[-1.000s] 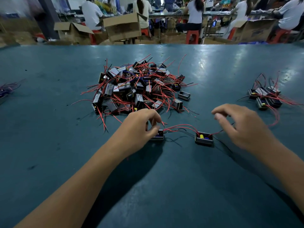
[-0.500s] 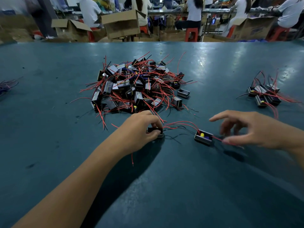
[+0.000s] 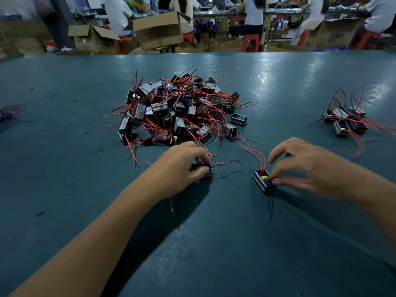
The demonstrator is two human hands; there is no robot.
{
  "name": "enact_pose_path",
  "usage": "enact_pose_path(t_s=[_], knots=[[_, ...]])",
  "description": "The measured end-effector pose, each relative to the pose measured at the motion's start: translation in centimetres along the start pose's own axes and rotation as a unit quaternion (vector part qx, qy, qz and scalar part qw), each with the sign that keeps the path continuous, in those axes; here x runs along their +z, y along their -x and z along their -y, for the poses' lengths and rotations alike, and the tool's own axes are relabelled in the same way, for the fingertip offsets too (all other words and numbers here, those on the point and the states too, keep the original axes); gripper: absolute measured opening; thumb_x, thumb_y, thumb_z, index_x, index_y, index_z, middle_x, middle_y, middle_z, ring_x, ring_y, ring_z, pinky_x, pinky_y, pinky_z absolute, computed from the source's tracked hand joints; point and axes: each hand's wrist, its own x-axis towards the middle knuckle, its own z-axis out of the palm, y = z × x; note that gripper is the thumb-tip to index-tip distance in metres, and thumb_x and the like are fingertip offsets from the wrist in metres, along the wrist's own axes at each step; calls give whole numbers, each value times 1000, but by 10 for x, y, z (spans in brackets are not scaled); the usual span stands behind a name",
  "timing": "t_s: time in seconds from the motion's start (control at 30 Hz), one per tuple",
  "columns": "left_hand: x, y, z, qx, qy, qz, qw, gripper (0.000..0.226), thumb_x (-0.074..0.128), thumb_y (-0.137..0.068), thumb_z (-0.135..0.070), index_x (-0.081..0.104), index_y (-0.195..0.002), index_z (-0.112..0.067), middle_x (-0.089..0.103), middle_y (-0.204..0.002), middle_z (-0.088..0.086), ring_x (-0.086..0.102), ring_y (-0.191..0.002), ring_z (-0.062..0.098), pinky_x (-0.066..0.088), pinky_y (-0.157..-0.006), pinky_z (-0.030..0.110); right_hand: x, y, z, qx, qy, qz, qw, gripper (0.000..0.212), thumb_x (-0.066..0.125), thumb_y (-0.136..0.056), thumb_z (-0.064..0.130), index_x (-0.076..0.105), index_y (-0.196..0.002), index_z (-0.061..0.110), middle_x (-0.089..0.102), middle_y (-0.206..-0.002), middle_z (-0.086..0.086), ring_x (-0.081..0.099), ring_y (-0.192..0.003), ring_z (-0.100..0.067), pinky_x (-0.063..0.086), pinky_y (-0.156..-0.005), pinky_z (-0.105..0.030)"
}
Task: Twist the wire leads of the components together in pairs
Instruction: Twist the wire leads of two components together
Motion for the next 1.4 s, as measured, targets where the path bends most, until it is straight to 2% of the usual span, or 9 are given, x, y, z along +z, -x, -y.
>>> enact_pose_path(t_s=[0.27,0.4,0.53,0.7,0.8,1.07,1.17,1.27,1.4], knots=[[1,0,0,2,-4,-2,1000,4,66,-95,-31,66,-99,-31,53,-97,-15,46,-84,-16,33,-68,8,14,-5,1,41,-26,-5,999,12,65,-90,40,65,-90,28,60,-94,15,59,-89,-6,48,-81,-31],[2,1,0,0,-7,-2,1000,5,65,-95,-31,67,-100,-29,52,-97,-16,45,-83,-17,33,-68,8,13,-5,-5,64,-56,-21,996,8,68,-90,33,65,-96,29,62,-89,17,57,-84,0,40,-72,-12],[1,2,0,-1,-6,0,1000,8,65,-96,-31,68,-102,-28,53,-99,-15,45,-85,-17,34,-71,6,6,-1,-10,84,-67,-32,994,11,64,-94,22,63,-98,33,64,-87,24,58,-82,4,40,-67,-8],[1,2,0,1,-20,1,1000,8,64,-96,-33,67,-102,-29,50,-97,-18,44,-86,-18,35,-70,6,2,3,-6,77,-66,61,993,33,63,-85,54,59,-116,43,56,-110,30,54,-102,9,36,-86,-6],[0,2,0,0,-21,-1,1000,9,63,-96,-34,68,-102,-28,49,-96,-20,45,-84,-17,35,-68,8,9,-1,-4,81,-19,94,992,38,67,-85,51,58,-121,40,55,-113,27,48,-108,4,36,-96,-16],[-1,3,-11,20,-22,-66,997,10,64,-97,-24,70,-100,-17,57,-96,-9,47,-81,-13,32,-71,7,13,-8,20,34,60,-80,994,26,78,-77,37,62,-92,23,53,-83,13,48,-76,-10,43,-70,-27],[-2,8,-32,70,2,-137,988,26,55,-100,-38,69,-93,-17,60,-87,-10,49,-77,-6,36,-69,16,13,-10,31,24,116,-118,986,27,73,-76,38,63,-91,19,56,-84,5,58,-75,-20,51,-63,-35],[3,13,-52,89,39,-114,989,42,43,-98,-56,66,-85,-22,58,-75,-12,52,-73,3,42,-66,26,13,-10,39,28,146,-138,979,28,74,-77,41,62,-91,19,57,-84,3,61,-74,-23,51,-58,-37],[12,12,-56,89,35,-92,991,32,54,-97,-42,67,-81,-16,52,-68,-11,49,-66,12,44,-61,40,12,-11,46,40,138,-150,978,29,71,-79,44,62,-93,20,57,-85,4,61,-73,-23,50,-56,-37]])
